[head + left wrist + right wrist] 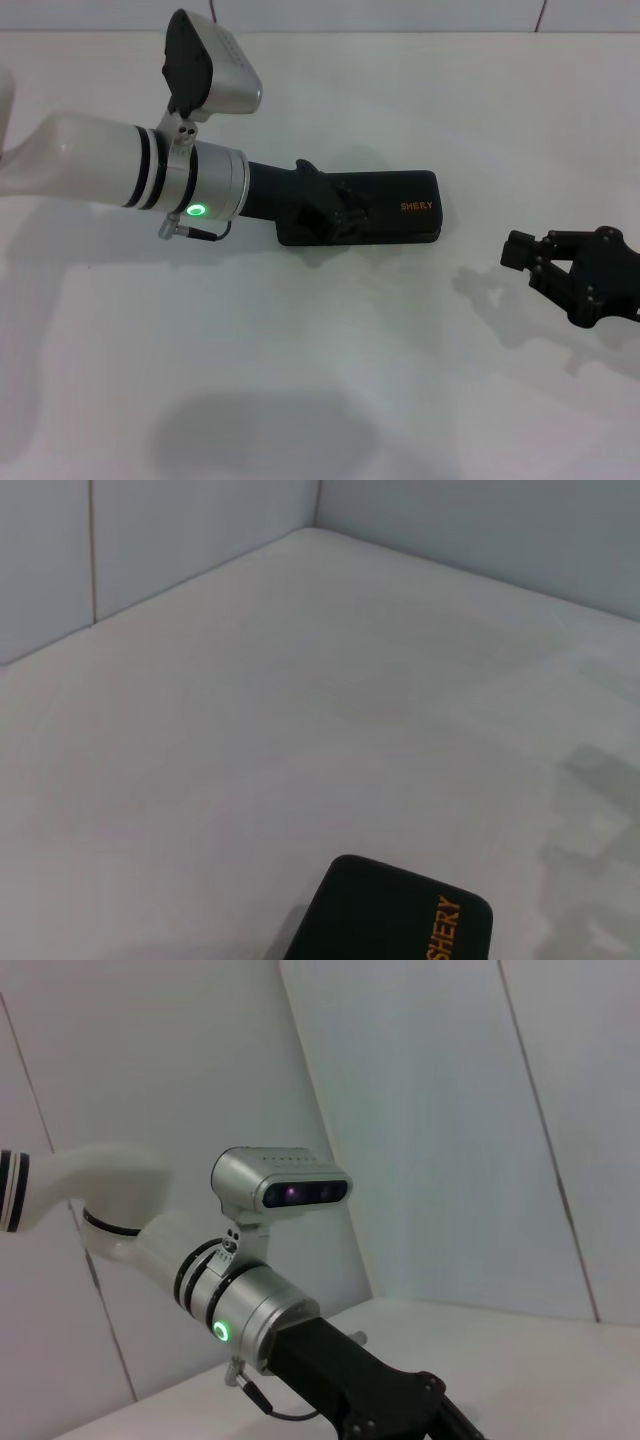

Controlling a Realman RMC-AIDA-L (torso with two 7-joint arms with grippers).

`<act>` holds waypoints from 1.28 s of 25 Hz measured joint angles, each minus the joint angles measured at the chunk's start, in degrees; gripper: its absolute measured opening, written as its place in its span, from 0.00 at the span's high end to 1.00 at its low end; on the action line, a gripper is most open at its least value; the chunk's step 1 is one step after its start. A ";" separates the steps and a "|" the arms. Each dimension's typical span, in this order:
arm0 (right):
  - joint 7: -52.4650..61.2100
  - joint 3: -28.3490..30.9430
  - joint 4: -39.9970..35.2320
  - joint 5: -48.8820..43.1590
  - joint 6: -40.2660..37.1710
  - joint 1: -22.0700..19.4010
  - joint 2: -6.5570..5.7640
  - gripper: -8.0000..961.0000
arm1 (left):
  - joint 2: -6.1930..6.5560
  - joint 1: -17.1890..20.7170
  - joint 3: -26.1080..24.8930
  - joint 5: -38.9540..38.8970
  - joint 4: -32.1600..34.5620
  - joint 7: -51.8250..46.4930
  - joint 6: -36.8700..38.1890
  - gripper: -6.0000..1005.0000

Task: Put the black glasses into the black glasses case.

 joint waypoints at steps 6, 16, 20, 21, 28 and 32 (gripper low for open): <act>-0.29 -0.18 0.17 0.00 -0.05 -0.07 0.07 0.85 | 0.01 -0.02 0.65 -0.15 -0.65 0.02 -0.67 0.71; -0.39 0.17 0.22 0.05 -2.47 -0.66 -0.25 0.84 | 0.01 3.14 0.71 -4.13 5.67 -0.43 9.74 0.71; -0.35 -0.10 -1.38 0.02 -5.12 -0.36 -0.29 0.84 | 0.58 9.23 0.23 -10.55 13.44 -0.43 22.49 0.70; -0.23 -0.11 -2.08 0.01 -5.94 -0.34 -0.26 0.84 | 0.88 10.88 0.16 -12.48 14.64 -0.02 25.76 0.70; 4.21 -3.38 -7.96 0.35 -8.97 2.03 0.13 0.69 | 2.97 20.98 -3.35 -22.54 15.69 8.97 40.89 0.69; 8.46 -7.95 -10.79 0.36 -8.90 6.00 0.11 0.51 | 4.39 23.17 -6.06 -22.67 15.05 9.02 42.87 0.57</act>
